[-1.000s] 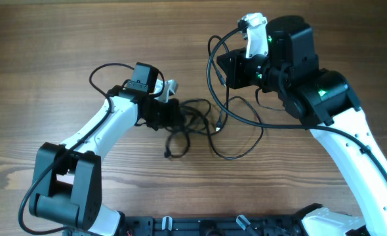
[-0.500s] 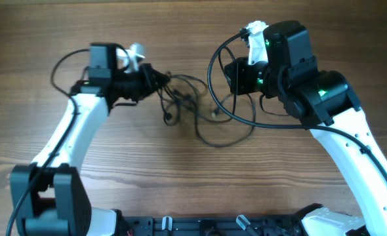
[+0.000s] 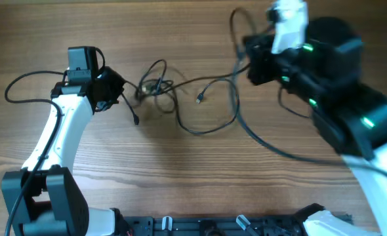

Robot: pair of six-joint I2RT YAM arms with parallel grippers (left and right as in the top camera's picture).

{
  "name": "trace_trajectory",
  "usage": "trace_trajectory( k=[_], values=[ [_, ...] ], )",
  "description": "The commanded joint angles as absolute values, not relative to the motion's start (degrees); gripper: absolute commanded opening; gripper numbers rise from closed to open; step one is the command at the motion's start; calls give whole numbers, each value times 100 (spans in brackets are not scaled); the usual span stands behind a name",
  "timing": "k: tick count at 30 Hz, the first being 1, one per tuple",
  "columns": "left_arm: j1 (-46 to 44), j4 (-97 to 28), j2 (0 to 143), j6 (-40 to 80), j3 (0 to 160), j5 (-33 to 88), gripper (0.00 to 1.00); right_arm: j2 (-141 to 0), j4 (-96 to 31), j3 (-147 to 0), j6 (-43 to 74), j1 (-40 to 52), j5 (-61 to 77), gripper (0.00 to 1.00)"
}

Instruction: Untangle cables

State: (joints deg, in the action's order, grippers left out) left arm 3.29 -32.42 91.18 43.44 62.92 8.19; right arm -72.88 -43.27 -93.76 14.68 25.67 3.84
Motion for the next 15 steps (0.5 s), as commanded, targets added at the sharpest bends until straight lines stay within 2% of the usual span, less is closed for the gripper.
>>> trace_trajectory(
  k=[1, 12, 15],
  values=[
    [311, -3297, 9131, 4397, 6359, 434, 4, -6659, -4082, -9793, 1247, 2543, -856, 4],
    [311, -3310, 9131, 4394, 6359, 434, 4, -5789, -2886, -9793, 224, 2543, -2600, 4],
    [311, -3317, 9131, 4386, 6359, 392, 4, -5927, -2152, -9793, -919, 2543, -3420, 4]
  ],
)
